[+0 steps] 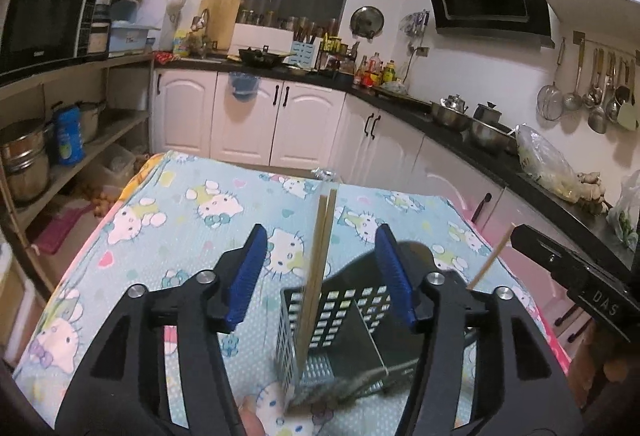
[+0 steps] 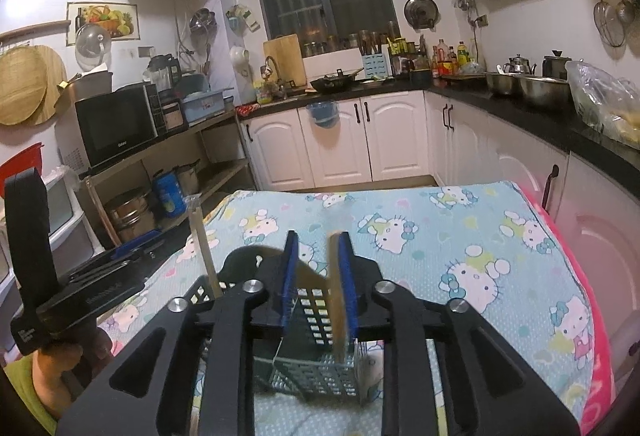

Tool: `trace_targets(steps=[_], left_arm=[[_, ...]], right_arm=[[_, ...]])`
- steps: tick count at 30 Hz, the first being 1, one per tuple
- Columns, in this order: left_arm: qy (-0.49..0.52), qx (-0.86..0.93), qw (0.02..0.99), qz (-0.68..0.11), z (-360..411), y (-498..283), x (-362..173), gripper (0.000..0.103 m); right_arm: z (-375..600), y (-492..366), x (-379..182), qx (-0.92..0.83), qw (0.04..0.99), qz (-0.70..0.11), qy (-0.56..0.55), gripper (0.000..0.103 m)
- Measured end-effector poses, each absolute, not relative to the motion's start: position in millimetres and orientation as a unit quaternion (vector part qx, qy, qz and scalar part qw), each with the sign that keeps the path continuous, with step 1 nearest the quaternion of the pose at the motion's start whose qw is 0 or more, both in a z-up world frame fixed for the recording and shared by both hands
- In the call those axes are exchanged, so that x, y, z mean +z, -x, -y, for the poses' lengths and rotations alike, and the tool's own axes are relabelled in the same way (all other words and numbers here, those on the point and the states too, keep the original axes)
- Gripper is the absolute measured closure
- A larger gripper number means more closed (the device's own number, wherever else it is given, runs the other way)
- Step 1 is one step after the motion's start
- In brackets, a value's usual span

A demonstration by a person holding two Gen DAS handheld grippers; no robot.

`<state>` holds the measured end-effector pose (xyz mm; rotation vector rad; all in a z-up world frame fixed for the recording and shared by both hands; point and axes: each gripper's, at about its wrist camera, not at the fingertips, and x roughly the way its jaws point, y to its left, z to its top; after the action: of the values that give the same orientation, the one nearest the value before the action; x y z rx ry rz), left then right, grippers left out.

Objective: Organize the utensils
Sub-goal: 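Withdraw the left tool from the caddy back toward the loose chopsticks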

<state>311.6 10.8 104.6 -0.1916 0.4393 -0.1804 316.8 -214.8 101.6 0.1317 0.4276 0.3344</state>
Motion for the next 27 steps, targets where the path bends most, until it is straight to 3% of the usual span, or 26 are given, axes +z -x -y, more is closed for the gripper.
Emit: trace_targets(steps=[9, 27], left_arm=[[0.107, -0.086, 0.965, -0.223, -18.4, -291.6, 107.1, 0.042], [0.116, -0.078, 0.954, -0.264, -26.4, -243.8, 86.9, 0.017]], right_arm=[[213.3, -297.8, 101.8, 0.168, 0.961, -0.214, -0.056, 0.068], [212.3, -243.1, 77.5, 0.16, 0.955, -0.249, -0.023, 0.064]])
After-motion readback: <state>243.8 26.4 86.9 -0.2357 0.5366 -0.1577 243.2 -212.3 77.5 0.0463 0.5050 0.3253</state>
